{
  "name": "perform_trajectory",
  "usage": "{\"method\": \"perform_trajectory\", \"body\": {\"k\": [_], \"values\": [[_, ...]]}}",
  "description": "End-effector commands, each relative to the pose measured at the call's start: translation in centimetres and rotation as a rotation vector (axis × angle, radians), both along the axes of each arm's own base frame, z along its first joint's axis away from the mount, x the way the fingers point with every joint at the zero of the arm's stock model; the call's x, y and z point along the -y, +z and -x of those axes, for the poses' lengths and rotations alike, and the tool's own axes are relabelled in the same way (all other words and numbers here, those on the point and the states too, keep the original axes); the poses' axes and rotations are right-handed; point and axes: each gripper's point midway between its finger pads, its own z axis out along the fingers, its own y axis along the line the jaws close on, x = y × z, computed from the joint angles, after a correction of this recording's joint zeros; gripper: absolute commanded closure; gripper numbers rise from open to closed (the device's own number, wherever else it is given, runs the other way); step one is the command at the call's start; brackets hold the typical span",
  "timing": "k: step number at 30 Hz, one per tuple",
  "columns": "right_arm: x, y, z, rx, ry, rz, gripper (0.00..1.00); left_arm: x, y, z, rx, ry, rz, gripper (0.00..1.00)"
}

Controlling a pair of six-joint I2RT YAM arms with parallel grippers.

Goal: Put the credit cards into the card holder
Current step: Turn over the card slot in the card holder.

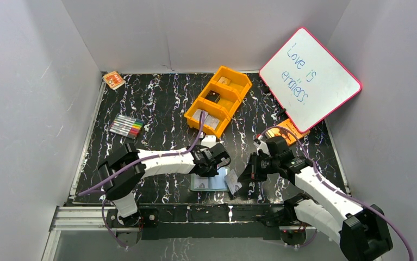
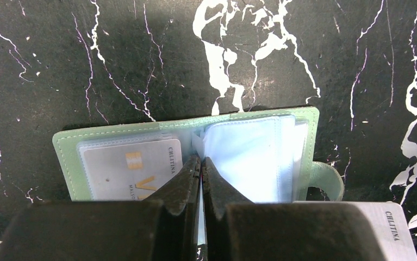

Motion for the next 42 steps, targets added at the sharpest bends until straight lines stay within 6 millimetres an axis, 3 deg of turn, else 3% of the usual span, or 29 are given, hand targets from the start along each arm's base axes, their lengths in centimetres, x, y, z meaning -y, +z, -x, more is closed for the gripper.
{"method": "perform_trajectory", "body": {"k": [1, 18, 42], "values": [[-1.0, 1.0, -1.0, 0.055, 0.025, -0.052, 1.0, -2.5, -0.8, 1.3, -0.032, 0.0, -0.079, 1.0], [-0.2, -2.0, -0.7, -0.005, -0.004, 0.015, 1.0, -2.5, -0.6, 1.3, -0.029, -0.002, -0.072, 1.0], [-0.5, -2.9, -0.6, -0.034, -0.001, 0.012, 1.0, -2.3, -0.5, 1.4, -0.033, -0.002, -0.063, 1.0]]}}
